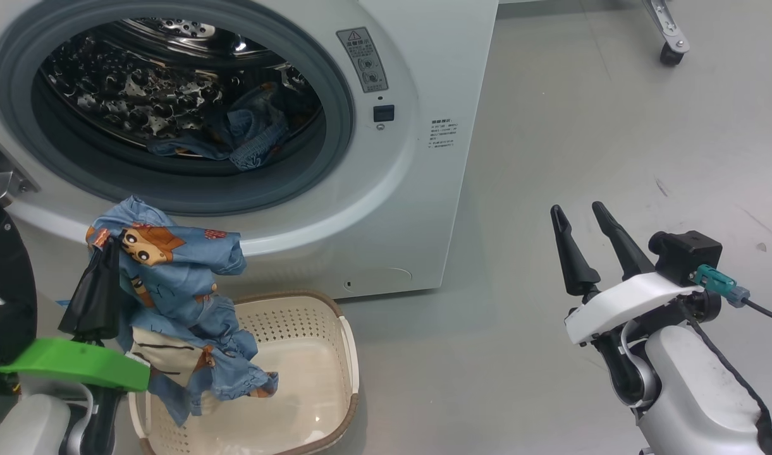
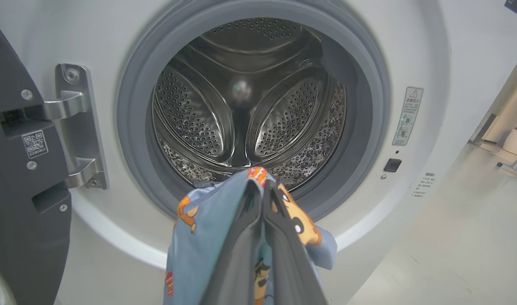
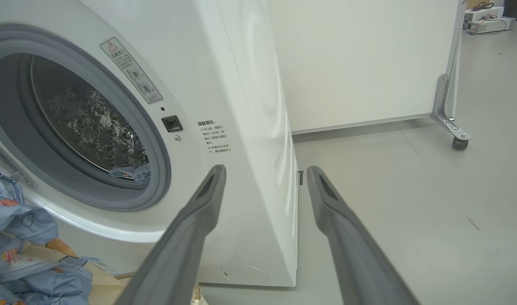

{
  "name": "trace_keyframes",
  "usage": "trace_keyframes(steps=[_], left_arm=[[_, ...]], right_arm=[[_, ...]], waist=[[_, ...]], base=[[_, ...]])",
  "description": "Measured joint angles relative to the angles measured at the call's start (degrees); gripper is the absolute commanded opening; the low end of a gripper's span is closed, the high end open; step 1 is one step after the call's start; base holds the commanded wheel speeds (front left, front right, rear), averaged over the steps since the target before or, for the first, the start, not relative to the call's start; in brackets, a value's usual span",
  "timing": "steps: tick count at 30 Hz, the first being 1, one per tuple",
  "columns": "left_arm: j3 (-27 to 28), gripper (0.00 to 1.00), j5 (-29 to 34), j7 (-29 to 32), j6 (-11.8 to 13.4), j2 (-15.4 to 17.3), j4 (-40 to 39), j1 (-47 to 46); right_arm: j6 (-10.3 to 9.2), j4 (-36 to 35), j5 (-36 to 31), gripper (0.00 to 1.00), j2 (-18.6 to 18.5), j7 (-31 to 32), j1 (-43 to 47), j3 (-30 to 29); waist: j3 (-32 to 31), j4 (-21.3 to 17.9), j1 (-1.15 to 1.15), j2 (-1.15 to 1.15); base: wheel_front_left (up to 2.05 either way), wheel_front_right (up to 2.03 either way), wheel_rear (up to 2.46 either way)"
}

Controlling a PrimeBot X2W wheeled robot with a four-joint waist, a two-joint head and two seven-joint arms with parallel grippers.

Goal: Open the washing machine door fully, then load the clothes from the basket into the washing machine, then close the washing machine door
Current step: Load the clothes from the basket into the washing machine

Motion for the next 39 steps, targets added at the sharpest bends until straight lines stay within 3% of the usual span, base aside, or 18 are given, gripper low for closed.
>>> trace_keyframes(steps=[22, 39], left_arm=[[2.9, 0.00, 6.9, -0.1, 1.0, -0.7, -9.7, 2.7], [3.8, 0.00, 9.1, 2.6, 0.8, 1.5, -9.0, -10.2]], right_arm=[[0.00, -1.1, 0.2, 1.00, -0.6, 0.0, 0.9, 1.2], [0.00, -2.6, 0.6, 1.00, 1.4, 0.0, 0.4, 2.6]], waist=[[0.2, -0.3, 0.00, 0.00], [6.1, -3.6, 0.00, 0.00]], base=[[0.00, 0.00, 0.00], [0.00, 0.00, 0.00]])
